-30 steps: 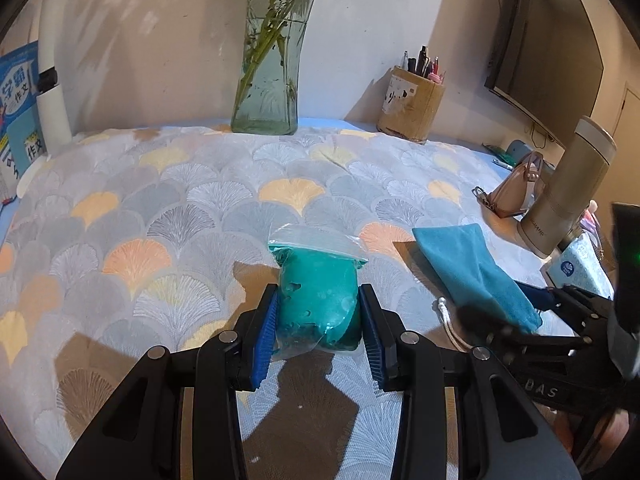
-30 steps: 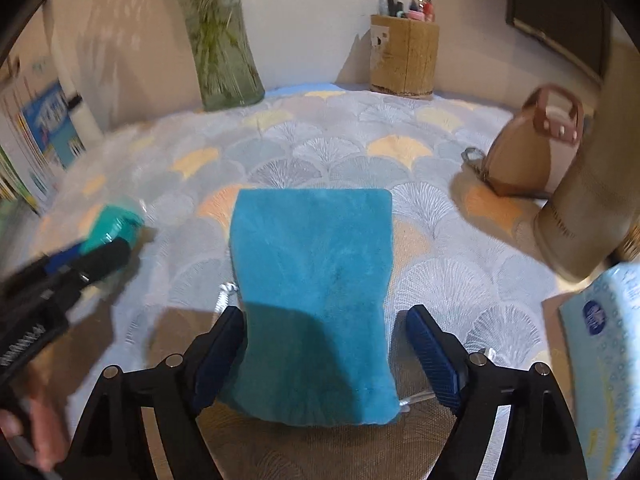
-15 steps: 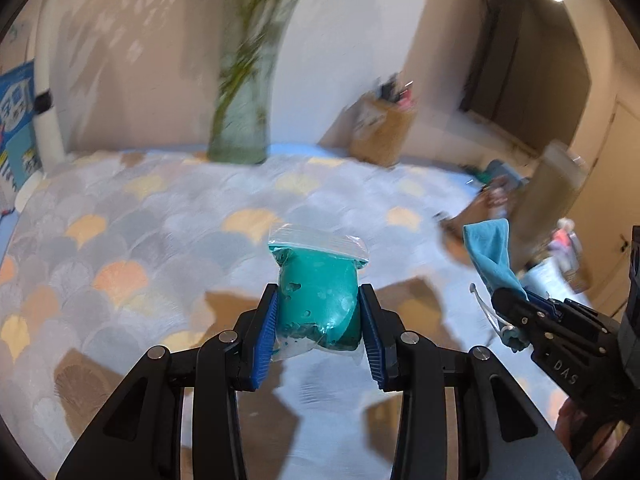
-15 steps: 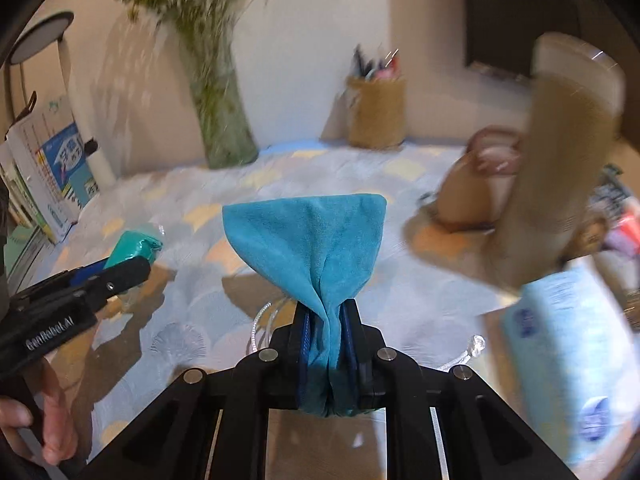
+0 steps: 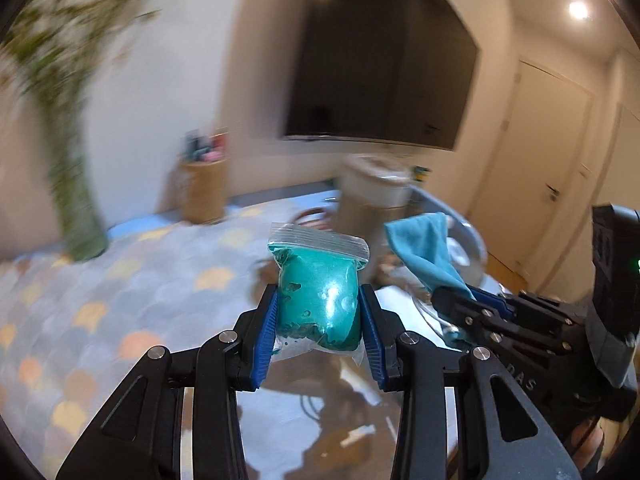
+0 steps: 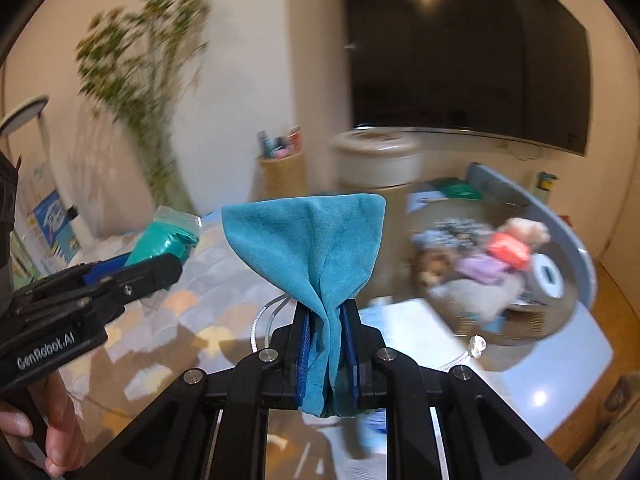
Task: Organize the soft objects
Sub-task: 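Carry the teal bag and blue towel to the glass bowl and release both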
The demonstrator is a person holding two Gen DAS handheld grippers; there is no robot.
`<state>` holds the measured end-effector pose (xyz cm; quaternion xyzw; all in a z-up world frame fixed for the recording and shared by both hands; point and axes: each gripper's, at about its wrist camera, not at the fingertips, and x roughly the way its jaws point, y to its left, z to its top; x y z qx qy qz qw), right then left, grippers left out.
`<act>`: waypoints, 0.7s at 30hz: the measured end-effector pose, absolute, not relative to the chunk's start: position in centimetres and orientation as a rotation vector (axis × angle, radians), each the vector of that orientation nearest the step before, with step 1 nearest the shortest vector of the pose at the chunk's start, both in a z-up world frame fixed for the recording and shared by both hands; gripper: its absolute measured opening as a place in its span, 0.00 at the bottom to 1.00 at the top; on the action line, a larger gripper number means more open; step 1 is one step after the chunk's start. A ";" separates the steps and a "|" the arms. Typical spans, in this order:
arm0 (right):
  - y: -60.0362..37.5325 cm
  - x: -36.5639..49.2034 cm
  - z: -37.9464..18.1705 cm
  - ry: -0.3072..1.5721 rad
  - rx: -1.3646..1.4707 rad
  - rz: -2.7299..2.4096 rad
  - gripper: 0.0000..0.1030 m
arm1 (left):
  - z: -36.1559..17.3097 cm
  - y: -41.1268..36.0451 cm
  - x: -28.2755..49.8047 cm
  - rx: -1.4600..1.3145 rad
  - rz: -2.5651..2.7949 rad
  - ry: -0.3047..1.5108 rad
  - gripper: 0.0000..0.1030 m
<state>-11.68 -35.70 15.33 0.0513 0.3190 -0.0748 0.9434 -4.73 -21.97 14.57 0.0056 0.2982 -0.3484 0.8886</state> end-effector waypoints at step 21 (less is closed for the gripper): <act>-61.8 -10.6 18.9 0.596 0.632 -0.280 0.15 | 14.5 -44.8 -3.3 0.144 -0.886 0.615 0.35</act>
